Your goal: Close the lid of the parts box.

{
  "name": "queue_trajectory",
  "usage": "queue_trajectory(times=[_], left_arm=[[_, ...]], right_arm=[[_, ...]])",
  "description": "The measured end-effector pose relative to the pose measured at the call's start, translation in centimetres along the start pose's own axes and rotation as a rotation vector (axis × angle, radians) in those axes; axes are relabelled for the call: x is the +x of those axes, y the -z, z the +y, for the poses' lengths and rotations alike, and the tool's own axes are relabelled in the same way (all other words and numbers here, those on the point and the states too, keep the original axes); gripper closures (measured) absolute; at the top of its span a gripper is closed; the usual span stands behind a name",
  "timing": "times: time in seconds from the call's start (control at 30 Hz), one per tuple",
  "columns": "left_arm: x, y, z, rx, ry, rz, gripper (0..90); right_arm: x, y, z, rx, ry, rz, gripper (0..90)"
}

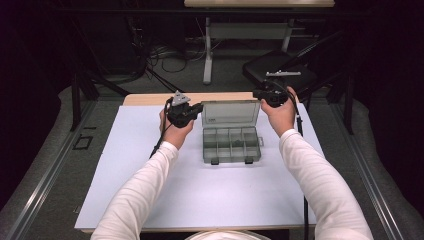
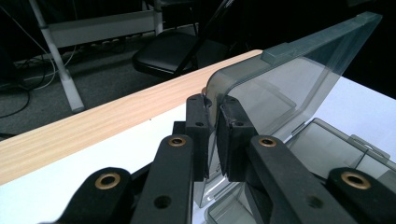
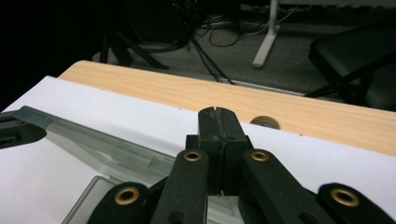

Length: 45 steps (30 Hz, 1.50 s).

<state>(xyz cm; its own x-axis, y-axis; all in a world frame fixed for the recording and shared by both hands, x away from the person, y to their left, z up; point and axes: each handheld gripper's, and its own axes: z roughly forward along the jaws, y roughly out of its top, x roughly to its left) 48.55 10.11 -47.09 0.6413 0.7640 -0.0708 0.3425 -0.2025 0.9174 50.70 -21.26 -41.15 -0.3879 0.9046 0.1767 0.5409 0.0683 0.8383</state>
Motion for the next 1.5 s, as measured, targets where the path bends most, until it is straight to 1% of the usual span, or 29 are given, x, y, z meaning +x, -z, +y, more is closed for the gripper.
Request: queue_trajectory(times=[0.07,0.13,0.2,0.3,0.33,0.4,0.47,0.5,0.53,0.6,0.63,0.67,0.7,0.73,0.8,0.87,0.93,1.17,1.27,1.33,1.37,1.43,1.47,1.5], left_arm=[[0.0,0.1,-0.1,0.0,0.009,-0.007,83.4],[0.0,0.2,-0.2,-0.002,0.01,-0.014,83.1],[0.0,0.3,-0.2,0.0,0.023,-0.018,82.6],[-0.1,0.4,-0.1,0.011,0.031,-0.028,81.4],[-0.1,0.5,-0.1,0.02,0.038,-0.027,79.8],[-0.2,0.7,0.0,0.037,0.043,-0.026,77.1],[-0.2,0.9,0.0,0.045,0.059,-0.031,73.1],[-0.2,1.1,0.1,0.062,0.066,-0.036,72.0],[-0.2,1.3,0.1,0.069,0.073,-0.03,71.9],[0.0,1.6,-0.1,0.066,0.102,-0.035,70.3],[0.0,1.9,-0.2,0.077,0.117,-0.037,70.2],[0.0,2.0,-0.3,0.078,0.133,-0.041,70.2],[0.0,2.2,-0.4,0.088,0.152,-0.045,70.3],[0.0,2.4,-0.4,0.1,0.161,-0.043,70.6],[0.0,2.7,-0.5,0.107,0.187,-0.058,73.5],[0.0,3.0,-0.5,0.119,0.196,-0.066,77.1],[-0.2,3.2,-0.5,0.115,0.209,-0.083,80.6],[-0.9,3.3,-0.3,0.129,0.216,-0.131,89.6],[-1.3,3.0,-0.3,0.133,0.209,-0.138,90.0],[-1.5,2.9,-0.3,0.135,0.218,-0.141,90.0],[-1.5,2.9,-0.3,0.137,0.216,-0.143,90.0],[-1.6,2.8,-0.4,0.138,0.215,-0.142,90.0],[-1.7,2.8,-0.4,0.142,0.216,-0.144,90.0],[-1.8,2.7,-0.4,0.141,0.216,-0.144,90.0]], right_arm=[[0.2,-0.4,-0.2,0.016,0.003,0.004,90.0],[0.2,-0.7,-0.3,0.031,0.005,0.01,90.0],[0.2,-0.8,-0.4,0.034,0.001,0.016,90.0],[0.2,-0.8,-0.6,0.031,-0.02,0.032,90.0],[0.2,-0.8,-0.7,0.032,-0.027,0.034,90.0],[0.3,-0.8,-0.8,0.035,-0.023,0.039,90.0],[0.3,-0.8,-1.0,0.042,-0.024,0.04,90.0],[0.3,-0.8,-1.0,0.042,-0.023,0.043,90.0],[0.4,-0.8,-1.0,0.045,-0.022,0.042,90.0],[0.4,-0.8,-1.1,0.041,-0.021,0.042,90.0],[0.3,-0.8,-1.1,0.04,-0.017,0.042,90.0],[0.3,-0.7,-1.1,0.039,-0.019,0.04,90.0],[0.4,-0.7,-1.2,0.042,-0.023,0.04,90.0],[0.4,-0.7,-1.2,0.042,-0.025,0.041,90.0],[0.4,-0.7,-1.3,0.043,-0.024,0.039,90.0],[0.4,-0.6,-1.3,0.042,-0.023,0.043,90.0],[0.4,-0.5,-1.4,0.046,-0.025,0.045,90.0],[0.4,-0.2,-1.6,0.053,-0.021,0.051,90.0],[0.4,-0.1,-1.8,0.052,-0.022,0.058,90.0],[0.4,-0.1,-1.9,0.051,-0.018,0.06,90.0],[0.4,0.0,-2.0,0.054,-0.024,0.062,90.0],[0.4,0.1,-2.1,0.053,-0.012,0.065,90.0],[0.4,0.2,-2.2,0.057,-0.02,0.069,90.0],[0.4,0.2,-2.3,0.054,-0.014,0.073,90.0]])
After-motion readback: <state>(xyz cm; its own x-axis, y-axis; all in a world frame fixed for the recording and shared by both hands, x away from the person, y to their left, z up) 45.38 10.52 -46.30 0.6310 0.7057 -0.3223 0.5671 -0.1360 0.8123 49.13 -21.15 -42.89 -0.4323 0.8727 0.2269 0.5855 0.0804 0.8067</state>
